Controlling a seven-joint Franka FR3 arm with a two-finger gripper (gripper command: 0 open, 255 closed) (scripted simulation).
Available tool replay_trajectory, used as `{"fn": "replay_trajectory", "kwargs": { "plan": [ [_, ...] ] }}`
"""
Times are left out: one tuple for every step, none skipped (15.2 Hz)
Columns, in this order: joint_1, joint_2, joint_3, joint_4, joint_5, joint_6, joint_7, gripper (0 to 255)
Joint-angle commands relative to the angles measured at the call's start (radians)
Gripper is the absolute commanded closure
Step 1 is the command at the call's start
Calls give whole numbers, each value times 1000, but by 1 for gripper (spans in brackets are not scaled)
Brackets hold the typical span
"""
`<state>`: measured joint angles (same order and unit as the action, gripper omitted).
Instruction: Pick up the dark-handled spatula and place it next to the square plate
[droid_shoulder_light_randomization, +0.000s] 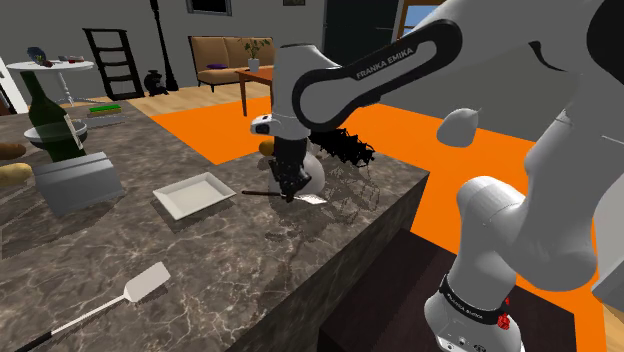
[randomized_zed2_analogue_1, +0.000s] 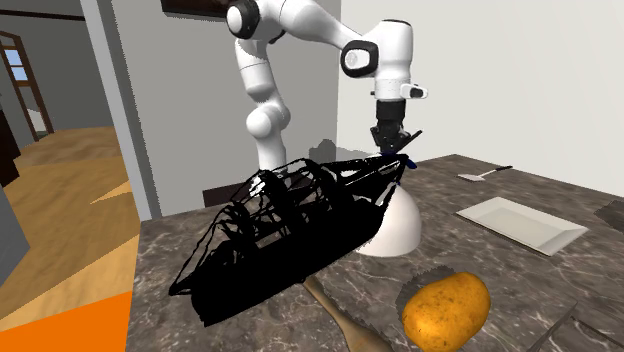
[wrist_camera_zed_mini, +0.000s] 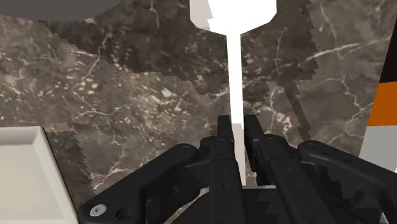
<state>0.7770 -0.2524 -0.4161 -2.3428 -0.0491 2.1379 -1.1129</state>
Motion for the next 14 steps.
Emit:
{"fn": "replay_trajectory", "kwargs": {
  "plan": [
    [24,50,17,49,27,-1,24,255],
    [36,77,26,74,40,-1,35,255],
    [46,103,34,100,53,-2,46,255],
    [56,131,42,128,65,-3,56,255],
    [66,158,49,156,77,-6,66,255],
    [75,186,57,186,88,-9,76,255],
    [83,214,64,217,100,-13,86,255],
    [91,243,72,249,110,-17,96,255],
    [98,272,79,282,121,-23,106,255],
    [105,301,86,316,131,-29,115,255],
    [111,330,92,352,140,-36,125,255],
    [117,360,99,389,150,-44,134,255],
    [122,392,106,429,159,-53,144,255],
    [122,396,106,421,161,-41,142,255]
  ]
}}
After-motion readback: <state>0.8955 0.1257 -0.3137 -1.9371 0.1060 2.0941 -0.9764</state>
